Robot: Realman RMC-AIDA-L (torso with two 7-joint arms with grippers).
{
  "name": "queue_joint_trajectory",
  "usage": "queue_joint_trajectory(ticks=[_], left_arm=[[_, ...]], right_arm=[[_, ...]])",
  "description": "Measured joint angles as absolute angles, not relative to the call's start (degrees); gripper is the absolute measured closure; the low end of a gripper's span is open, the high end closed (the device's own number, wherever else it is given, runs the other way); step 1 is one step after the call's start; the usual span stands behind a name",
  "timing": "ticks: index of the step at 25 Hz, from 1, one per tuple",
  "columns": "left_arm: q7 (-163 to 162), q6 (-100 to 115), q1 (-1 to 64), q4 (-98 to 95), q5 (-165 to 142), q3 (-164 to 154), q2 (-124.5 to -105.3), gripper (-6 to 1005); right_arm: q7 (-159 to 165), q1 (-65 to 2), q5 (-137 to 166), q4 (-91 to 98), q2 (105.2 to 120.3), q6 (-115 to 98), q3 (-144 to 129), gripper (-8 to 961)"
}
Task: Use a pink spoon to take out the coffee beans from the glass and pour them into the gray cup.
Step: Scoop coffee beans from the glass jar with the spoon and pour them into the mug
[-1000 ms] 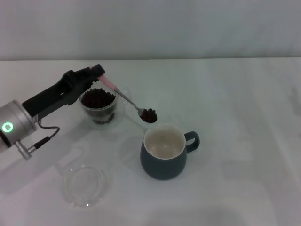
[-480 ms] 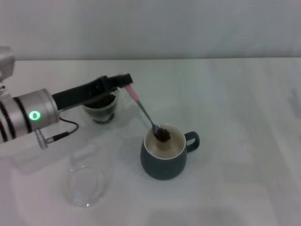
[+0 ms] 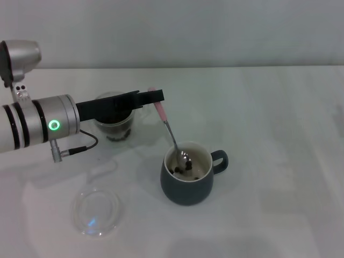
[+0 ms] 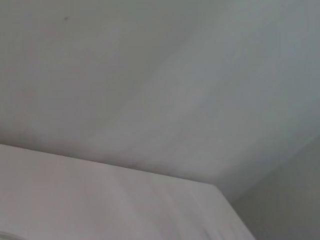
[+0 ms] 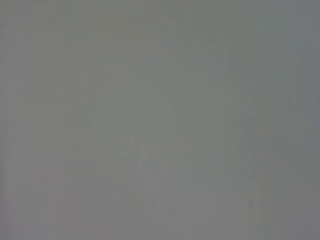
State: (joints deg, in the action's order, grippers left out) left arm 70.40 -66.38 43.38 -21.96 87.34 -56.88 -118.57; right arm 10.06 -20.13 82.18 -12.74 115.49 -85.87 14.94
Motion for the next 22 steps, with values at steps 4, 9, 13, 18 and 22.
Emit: queue_joint_trajectory(ticks=[4, 9, 13, 18, 22], left_arm=[[70.2, -66.2, 43.4, -23.8, 84.0, -56.9, -118.68, 864], [70.5, -66.1, 43.5, -26.3, 82.3, -58.0, -118.75, 863], [70.4, -66.4, 43.4, -27.8, 82.8, -59.2, -118.85, 863], [70.3, -67.3, 43.1, -27.9, 85.5, -59.2, -118.85, 863], [70.3, -70.2, 41.3, -27.9, 90.9, -58.8, -118.69, 864]], right_arm=[[10.1, -20.1, 82.2, -13.0, 115.49, -85.8, 14.9, 112], [10.1, -20.1, 82.2, -13.2, 115.49, -85.6, 14.9, 113], [10.1, -20.1, 82.2, -13.2, 115.49, -85.6, 14.9, 113], [10.1, -20.2, 82.2, -13.3, 115.49, -85.6, 14.9, 113], [10.1, -20.3, 82.2, -13.3, 115.49, -85.7, 14.9, 113]])
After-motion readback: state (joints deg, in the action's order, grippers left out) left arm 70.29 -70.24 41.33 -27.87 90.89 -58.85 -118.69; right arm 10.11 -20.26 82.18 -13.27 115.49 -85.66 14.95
